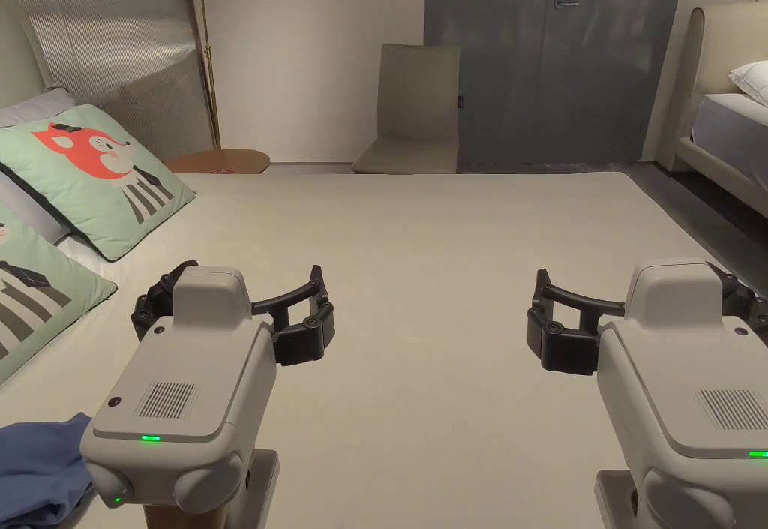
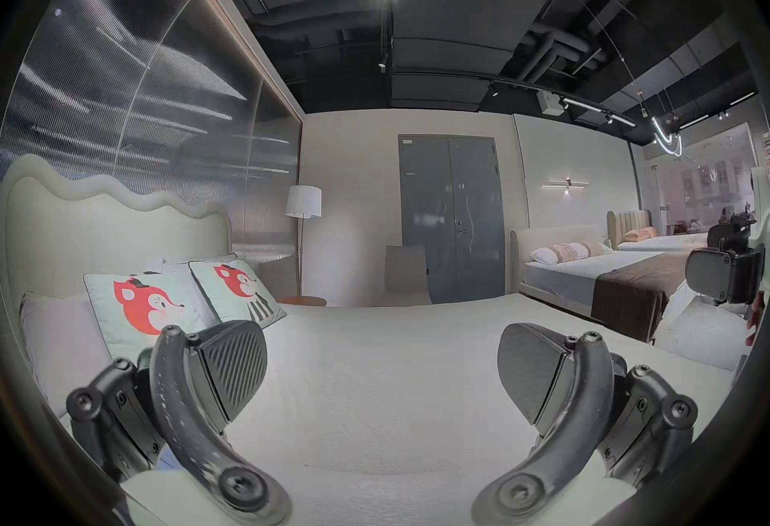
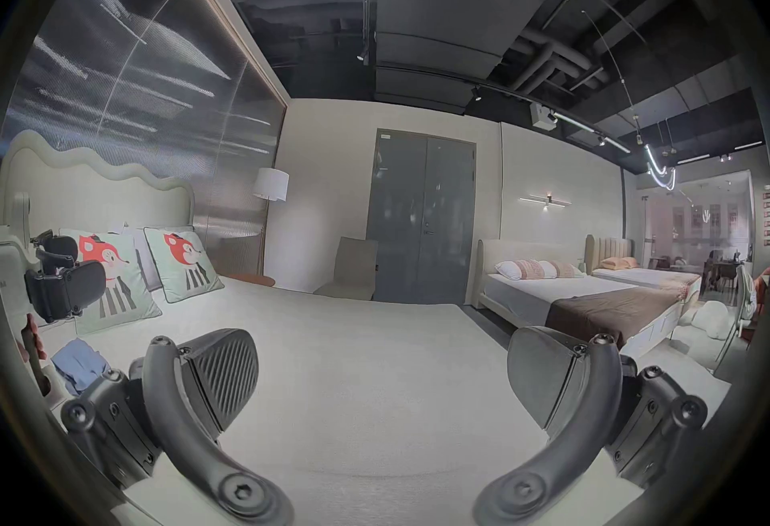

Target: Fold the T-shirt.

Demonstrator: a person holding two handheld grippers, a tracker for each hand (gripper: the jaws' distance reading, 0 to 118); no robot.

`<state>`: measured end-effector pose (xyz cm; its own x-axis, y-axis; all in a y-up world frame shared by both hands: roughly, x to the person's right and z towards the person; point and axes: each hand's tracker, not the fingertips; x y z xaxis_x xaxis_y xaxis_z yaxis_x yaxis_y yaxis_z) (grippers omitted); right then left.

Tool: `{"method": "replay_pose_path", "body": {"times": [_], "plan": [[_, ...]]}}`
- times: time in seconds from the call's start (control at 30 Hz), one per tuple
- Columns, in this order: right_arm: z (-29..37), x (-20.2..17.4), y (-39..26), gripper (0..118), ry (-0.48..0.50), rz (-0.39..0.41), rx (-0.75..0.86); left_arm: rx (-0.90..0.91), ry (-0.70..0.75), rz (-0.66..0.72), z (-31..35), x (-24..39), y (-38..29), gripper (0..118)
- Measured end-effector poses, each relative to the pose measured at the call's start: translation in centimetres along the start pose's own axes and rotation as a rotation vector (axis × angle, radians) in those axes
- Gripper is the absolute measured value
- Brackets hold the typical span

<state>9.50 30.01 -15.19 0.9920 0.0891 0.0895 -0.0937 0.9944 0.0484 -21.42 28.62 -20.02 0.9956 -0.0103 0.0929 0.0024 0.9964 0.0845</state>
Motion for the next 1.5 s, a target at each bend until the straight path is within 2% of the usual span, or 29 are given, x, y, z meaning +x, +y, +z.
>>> {"method": "replay_pose_path", "body": {"times": [1.5], "plan": [[0.9, -0.6, 0.9, 117, 0.007, -0.001, 0.011, -0.007, 0.008, 0.005, 0.2, -0.4, -0.3, 110]]}}
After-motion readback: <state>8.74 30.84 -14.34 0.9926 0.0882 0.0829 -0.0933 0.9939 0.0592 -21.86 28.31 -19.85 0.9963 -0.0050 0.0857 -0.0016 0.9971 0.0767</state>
